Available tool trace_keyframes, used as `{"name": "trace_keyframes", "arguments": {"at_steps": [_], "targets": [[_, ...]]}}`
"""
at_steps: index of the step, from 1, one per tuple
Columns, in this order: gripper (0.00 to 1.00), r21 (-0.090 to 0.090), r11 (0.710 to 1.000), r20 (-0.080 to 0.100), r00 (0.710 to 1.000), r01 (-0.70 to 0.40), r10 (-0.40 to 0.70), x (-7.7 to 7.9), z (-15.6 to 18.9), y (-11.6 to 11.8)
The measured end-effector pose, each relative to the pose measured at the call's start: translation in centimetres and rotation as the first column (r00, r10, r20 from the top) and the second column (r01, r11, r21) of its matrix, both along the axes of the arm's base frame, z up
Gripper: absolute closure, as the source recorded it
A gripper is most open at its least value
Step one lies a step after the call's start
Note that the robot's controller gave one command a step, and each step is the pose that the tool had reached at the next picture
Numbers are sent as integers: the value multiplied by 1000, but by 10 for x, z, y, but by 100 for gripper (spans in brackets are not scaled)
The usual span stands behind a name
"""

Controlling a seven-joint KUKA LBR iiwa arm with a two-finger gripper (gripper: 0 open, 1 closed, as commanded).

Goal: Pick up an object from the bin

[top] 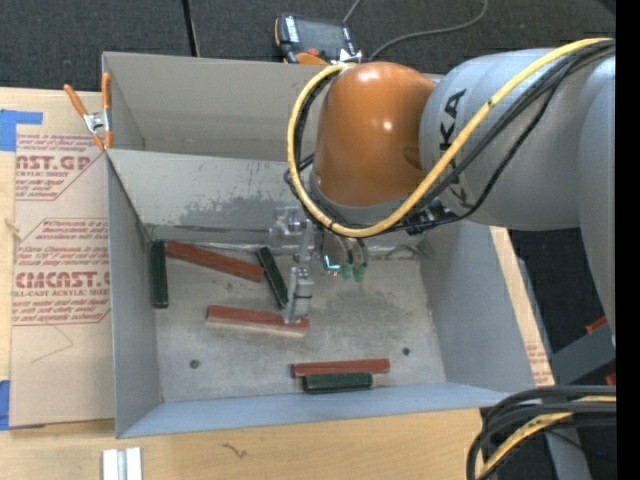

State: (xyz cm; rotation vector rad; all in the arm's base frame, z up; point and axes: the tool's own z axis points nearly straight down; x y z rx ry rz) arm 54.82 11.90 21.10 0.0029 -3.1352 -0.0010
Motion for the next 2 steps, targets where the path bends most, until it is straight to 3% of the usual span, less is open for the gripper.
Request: {"name": "trace_keyframes", "arguments": {"at_steps": [1, 2], "targets": [[0, 1, 999, 8, 999, 32, -32, -12, -143, -57], [0, 0, 987, 8, 987, 159, -158, -13, -141, -40]]}}
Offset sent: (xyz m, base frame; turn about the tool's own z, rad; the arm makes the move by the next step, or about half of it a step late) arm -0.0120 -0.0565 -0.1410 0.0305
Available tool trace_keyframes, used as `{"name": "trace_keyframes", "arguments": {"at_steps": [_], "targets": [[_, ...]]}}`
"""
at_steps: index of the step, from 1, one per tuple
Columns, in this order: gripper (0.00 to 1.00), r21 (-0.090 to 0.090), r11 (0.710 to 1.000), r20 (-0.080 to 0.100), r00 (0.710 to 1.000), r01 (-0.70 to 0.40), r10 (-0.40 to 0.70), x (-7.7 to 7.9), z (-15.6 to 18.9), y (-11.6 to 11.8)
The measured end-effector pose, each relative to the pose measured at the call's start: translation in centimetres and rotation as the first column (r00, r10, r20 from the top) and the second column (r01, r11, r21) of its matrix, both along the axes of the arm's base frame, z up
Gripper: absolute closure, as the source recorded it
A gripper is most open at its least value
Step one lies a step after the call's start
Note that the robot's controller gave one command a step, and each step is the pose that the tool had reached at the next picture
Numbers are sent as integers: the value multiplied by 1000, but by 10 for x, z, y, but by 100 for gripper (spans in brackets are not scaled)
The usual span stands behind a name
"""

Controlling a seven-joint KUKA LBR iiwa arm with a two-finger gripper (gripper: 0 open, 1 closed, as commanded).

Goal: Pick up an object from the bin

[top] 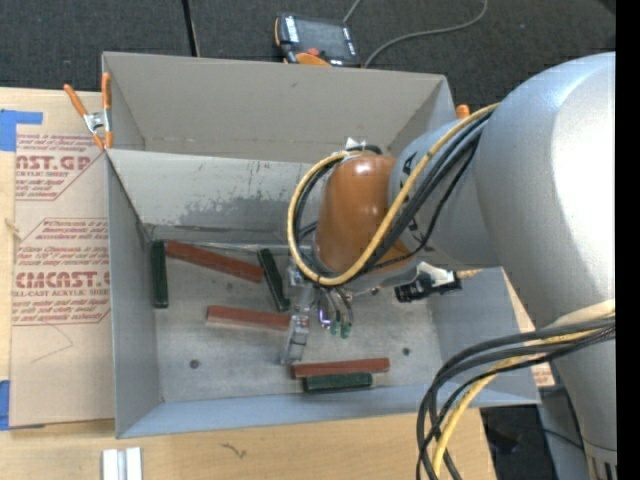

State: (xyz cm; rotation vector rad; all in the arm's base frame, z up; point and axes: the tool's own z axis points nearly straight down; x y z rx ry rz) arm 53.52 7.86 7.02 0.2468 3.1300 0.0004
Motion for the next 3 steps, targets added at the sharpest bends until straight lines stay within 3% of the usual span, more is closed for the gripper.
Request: {"name": "trace_keyframes", "arguments": {"at_steps": [1, 2, 3], "targets": [[0, 2, 998, 1, 998, 55, -55, 4, 0, 29], [100, 4, 998, 8, 998, 57, -57, 6, 2, 28], [0, 1, 998, -1, 998, 57, -57, 3, 0, 28]]}}
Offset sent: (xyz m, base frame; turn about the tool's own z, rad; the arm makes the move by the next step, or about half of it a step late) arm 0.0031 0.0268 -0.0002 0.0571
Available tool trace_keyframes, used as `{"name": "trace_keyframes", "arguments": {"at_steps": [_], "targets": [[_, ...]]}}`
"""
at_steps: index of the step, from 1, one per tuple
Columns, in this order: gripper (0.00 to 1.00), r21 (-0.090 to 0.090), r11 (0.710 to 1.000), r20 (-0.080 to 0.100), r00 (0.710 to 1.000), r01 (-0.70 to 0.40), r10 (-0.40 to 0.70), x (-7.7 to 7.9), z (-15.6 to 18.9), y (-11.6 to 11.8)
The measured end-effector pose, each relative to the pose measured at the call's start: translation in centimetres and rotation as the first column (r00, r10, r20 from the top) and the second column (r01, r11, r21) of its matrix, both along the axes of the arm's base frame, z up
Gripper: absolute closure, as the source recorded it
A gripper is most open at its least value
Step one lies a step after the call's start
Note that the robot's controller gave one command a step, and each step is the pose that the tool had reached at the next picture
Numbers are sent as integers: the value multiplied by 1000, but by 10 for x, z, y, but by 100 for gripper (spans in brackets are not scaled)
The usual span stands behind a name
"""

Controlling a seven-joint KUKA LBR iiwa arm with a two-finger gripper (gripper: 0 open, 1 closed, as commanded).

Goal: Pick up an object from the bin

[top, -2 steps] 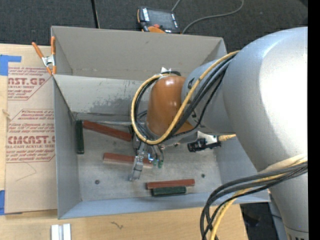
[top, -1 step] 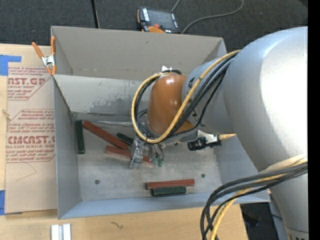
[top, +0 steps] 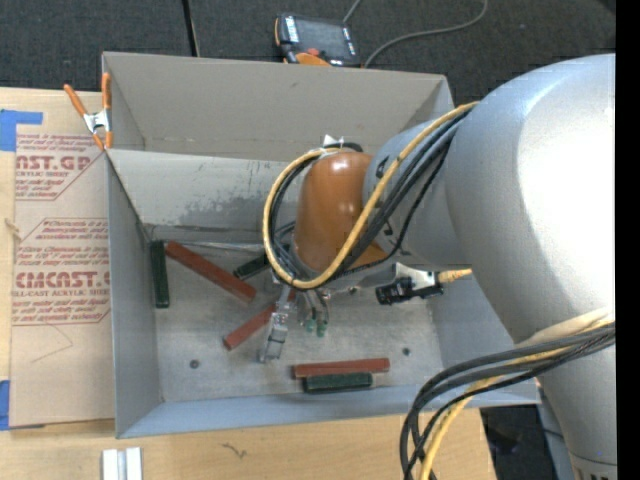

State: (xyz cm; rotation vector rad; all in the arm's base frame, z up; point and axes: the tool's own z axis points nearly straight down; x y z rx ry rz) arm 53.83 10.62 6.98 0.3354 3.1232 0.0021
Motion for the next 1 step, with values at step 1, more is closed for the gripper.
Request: {"name": "trace_keyframes", "arguments": {"at_steps": [1], "targets": [[100, 0, 1000, 1, 1000, 0, 0, 0, 1, 0]]}}
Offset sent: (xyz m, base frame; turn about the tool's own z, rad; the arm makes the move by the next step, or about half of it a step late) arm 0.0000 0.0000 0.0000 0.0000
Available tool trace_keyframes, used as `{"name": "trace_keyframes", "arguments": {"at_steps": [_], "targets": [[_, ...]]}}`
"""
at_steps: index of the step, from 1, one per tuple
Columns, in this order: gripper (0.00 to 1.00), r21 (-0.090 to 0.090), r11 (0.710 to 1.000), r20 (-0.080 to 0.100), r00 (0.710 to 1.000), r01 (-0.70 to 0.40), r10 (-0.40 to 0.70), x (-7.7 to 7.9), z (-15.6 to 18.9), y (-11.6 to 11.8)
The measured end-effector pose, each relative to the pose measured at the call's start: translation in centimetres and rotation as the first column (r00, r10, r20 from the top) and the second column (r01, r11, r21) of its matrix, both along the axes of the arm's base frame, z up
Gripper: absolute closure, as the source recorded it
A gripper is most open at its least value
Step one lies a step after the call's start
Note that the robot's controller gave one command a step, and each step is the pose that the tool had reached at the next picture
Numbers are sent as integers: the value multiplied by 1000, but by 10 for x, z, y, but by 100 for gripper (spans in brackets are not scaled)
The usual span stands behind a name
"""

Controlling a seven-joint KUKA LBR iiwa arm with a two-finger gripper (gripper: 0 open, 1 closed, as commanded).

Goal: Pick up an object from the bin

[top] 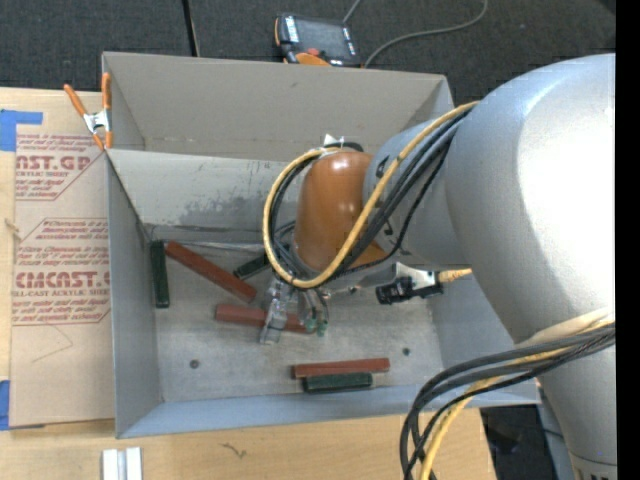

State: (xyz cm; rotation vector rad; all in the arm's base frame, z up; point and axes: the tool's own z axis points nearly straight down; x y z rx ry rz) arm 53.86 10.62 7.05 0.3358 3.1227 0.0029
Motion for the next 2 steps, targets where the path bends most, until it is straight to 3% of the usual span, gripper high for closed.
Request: {"name": "trace_keyframes", "arguments": {"at_steps": [1, 2], "targets": [[100, 0, 997, 9, 997, 72, -72, 28, 109, -20], [100, 1, 997, 10, 997, 82, -82, 51, 212, -15]]}}
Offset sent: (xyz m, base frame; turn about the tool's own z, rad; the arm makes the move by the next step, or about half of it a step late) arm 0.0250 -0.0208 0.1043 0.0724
